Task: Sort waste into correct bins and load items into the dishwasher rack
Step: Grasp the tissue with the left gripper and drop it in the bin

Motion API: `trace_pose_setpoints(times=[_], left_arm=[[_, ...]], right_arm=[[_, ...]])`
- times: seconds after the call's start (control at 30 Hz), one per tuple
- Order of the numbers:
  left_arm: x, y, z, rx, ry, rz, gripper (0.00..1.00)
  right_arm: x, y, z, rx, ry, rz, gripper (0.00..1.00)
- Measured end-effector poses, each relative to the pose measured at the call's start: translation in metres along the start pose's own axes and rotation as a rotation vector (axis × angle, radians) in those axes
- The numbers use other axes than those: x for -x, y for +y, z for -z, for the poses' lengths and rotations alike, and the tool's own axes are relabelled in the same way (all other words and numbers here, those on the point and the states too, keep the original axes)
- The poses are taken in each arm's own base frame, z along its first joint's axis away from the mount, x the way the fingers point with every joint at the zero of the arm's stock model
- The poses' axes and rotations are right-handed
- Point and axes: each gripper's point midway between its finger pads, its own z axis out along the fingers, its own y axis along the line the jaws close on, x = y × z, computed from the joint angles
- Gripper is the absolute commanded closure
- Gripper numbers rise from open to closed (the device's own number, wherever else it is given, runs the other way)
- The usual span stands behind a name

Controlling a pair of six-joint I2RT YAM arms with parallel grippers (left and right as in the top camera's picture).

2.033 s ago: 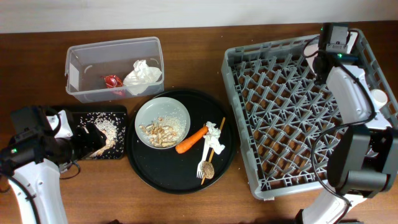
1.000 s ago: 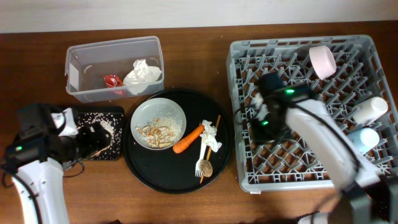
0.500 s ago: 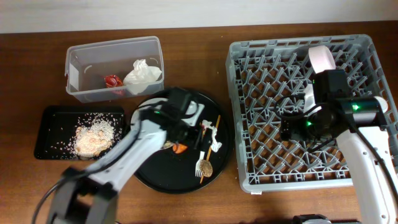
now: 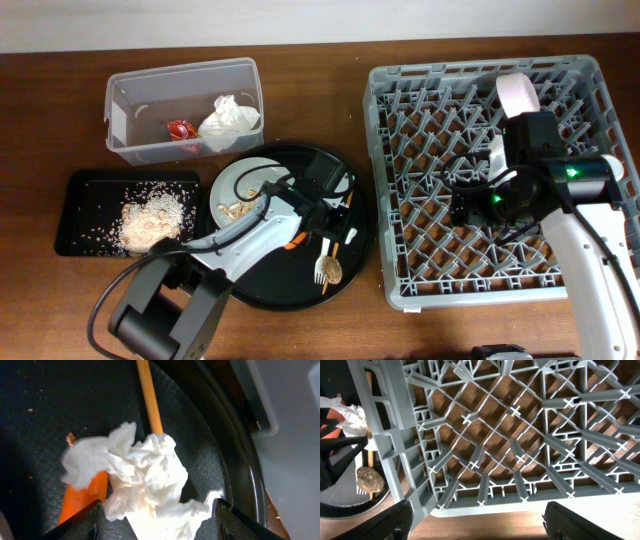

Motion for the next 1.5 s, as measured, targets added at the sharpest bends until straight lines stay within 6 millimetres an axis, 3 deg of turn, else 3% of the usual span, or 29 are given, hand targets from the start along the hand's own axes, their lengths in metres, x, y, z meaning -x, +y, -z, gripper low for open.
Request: trace_pose_setpoints(times=[0.03,0.07,0.13,0.2,0.37,0.47,0.53,0.57,0.6,0.7,0.77,0.83,0.9,0.93,0.97,1.07,1.13,1.23,1.33,1.4,1.5], left_arm=[[-0.001,-0.001,0.000,0.001,0.001,-0.002,0.46],[-0.001,-0.001,-0.001,0.001,0.001,-0.003,0.55],[-0.001,-0.002,-0.001,0.001,0.002,-0.005,0.82],[-0.001,-0.002,-0.001,0.002,0.002,-0.005,0.99],[-0.001,0.002,0.007,0.038,0.035,-0.001,0.99],[0.022,0.019,0.041,0.142,0.042,0.021,1.00],[0.058,0.045,0.076,0.197,-0.051,0.075,0.99],[0.088,0.075,0.103,0.233,-0.150,0.130,0.99],[0.106,0.106,0.125,0.272,-0.229,0.184,0.99],[0.123,0.196,0.163,0.377,-0.386,0.339,0.99],[0.125,0.241,0.181,0.430,-0.461,0.407,0.99],[0.119,0.267,0.175,0.455,-0.455,0.448,0.59],[0.107,0.286,0.150,0.467,-0.394,0.479,0.23],[0.103,0.291,0.144,0.469,-0.379,0.485,0.15],[0.101,0.293,0.140,0.470,-0.369,0.484,0.15],[0.101,0.286,0.149,0.456,-0.346,0.478,0.13],[0.091,0.265,0.160,0.414,-0.300,0.472,0.13],[0.069,0.195,0.167,0.308,-0.153,0.403,0.13],[0.048,0.135,0.146,0.232,0.004,0.268,0.17],[0.035,0.085,0.125,0.177,0.087,0.089,0.20],[0.007,0.048,0.089,0.143,0.165,-0.051,0.25]], right_arm=[[0.000,0.000,0.000,0.000,0.000,0.000,0.12],[0.000,0.000,0.000,0.000,0.000,0.000,0.12],[0.000,0.000,0.000,0.000,0.000,0.001,0.12],[0.000,0.000,0.000,0.000,0.000,0.001,0.12],[-0.002,0.000,0.000,-0.002,0.008,0.000,0.12],[-0.002,0.000,0.000,-0.002,0.010,0.005,0.12],[-0.003,0.000,0.000,-0.002,0.011,0.014,0.12],[-0.003,0.000,0.000,-0.002,0.011,0.016,0.12],[-0.003,-0.001,0.000,-0.003,0.014,0.017,0.12],[-0.004,-0.001,0.000,-0.003,0.018,0.017,0.12],[-0.004,-0.001,0.000,-0.003,0.018,0.017,0.12],[-0.005,-0.001,0.000,-0.003,0.019,0.018,0.12],[-0.004,-0.001,0.000,-0.003,0.018,0.017,0.12],[-0.005,-0.001,0.000,-0.003,0.018,0.017,0.12],[-0.005,-0.001,0.000,-0.003,0.018,0.018,0.12],[-0.004,-0.001,0.000,-0.003,0.018,0.017,0.12],[-0.004,-0.001,0.000,-0.003,0.018,0.018,0.12],[-0.004,-0.001,0.000,-0.003,0.018,0.017,0.13],[-0.005,-0.001,0.000,-0.003,0.018,0.017,0.12],[-0.005,-0.001,0.000,-0.003,0.019,0.017,0.12],[-0.006,-0.001,0.000,-0.004,0.023,0.017,0.12]])
